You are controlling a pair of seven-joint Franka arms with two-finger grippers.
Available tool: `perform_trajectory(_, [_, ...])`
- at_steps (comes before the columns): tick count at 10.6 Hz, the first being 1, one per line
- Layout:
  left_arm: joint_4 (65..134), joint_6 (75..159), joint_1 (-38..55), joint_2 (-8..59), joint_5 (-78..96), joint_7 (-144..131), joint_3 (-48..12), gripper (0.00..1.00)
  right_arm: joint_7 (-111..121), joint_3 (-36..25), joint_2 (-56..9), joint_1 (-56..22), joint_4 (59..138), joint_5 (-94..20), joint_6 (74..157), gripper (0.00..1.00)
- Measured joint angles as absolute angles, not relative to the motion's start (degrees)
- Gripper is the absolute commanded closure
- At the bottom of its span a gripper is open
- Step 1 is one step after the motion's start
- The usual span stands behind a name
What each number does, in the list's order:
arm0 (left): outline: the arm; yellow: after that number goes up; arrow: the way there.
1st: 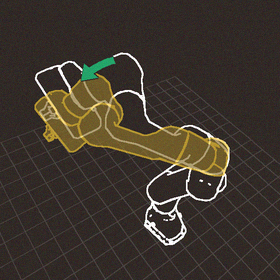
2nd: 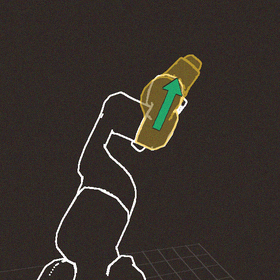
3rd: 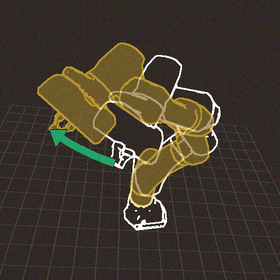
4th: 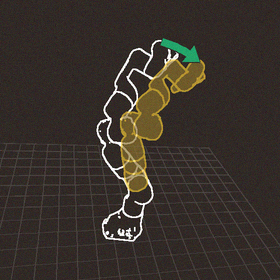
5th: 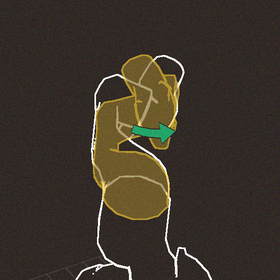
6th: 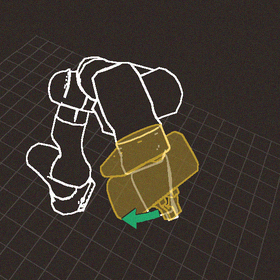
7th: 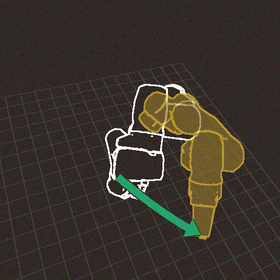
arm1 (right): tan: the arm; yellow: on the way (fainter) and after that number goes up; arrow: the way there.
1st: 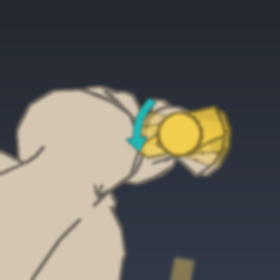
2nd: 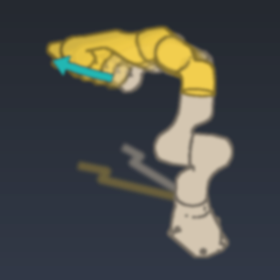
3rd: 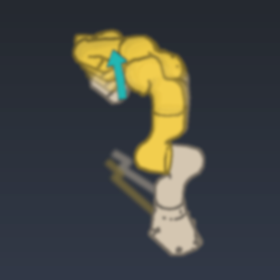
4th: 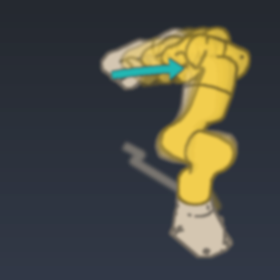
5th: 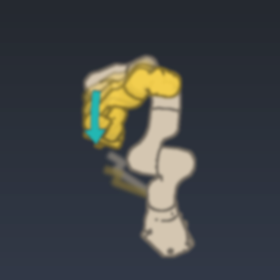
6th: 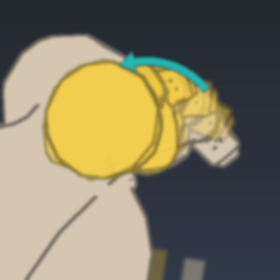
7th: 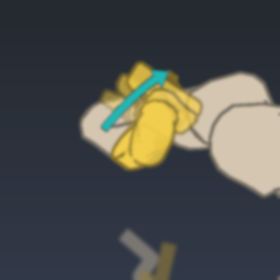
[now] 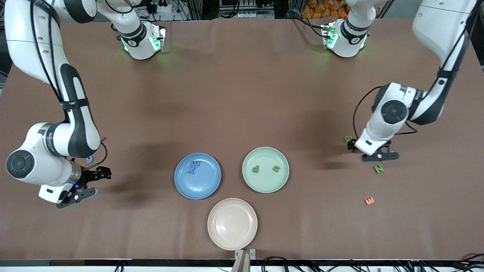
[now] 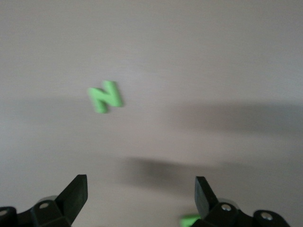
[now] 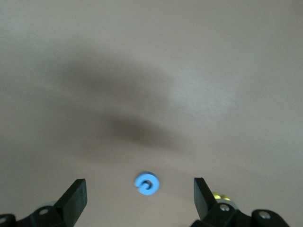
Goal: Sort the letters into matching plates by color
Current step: 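Move the right gripper to the blue G while the left gripper returns to letters, then grasp the blue G with the right gripper while the left gripper lowers to N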
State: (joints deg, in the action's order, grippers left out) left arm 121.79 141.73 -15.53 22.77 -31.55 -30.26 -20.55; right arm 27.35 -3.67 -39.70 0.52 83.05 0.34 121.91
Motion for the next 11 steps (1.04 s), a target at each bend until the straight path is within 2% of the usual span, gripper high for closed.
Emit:
perform_trajectory(3, [126.0,142.4,-19.2,17.6,-32.1,-30.3,-21.1,0.00,27.4,-3.7,-40.3,4.6,84.0,1.4,123.1,0.00])
perform_trajectory(6, [128.5,142.4,-18.8,13.0,-31.6,-33.4,-25.1,0.00,25.2,-3.6,-40.5,5.5,85.2,1.4,121.0,0.00])
perform_trajectory(8, [125.9,142.2,-18.8,13.2,-27.9,-30.7,-25.5,0.00,21.4,-3.3,-40.6,5.2,86.3,1.4,121.0,0.00])
perform_trajectory(11, [114.6,131.7,-17.9,15.9,-22.1,-25.9,-25.8,0.00,18.0,-2.9,-40.7,4.7,88.0,1.4,121.4,0.00])
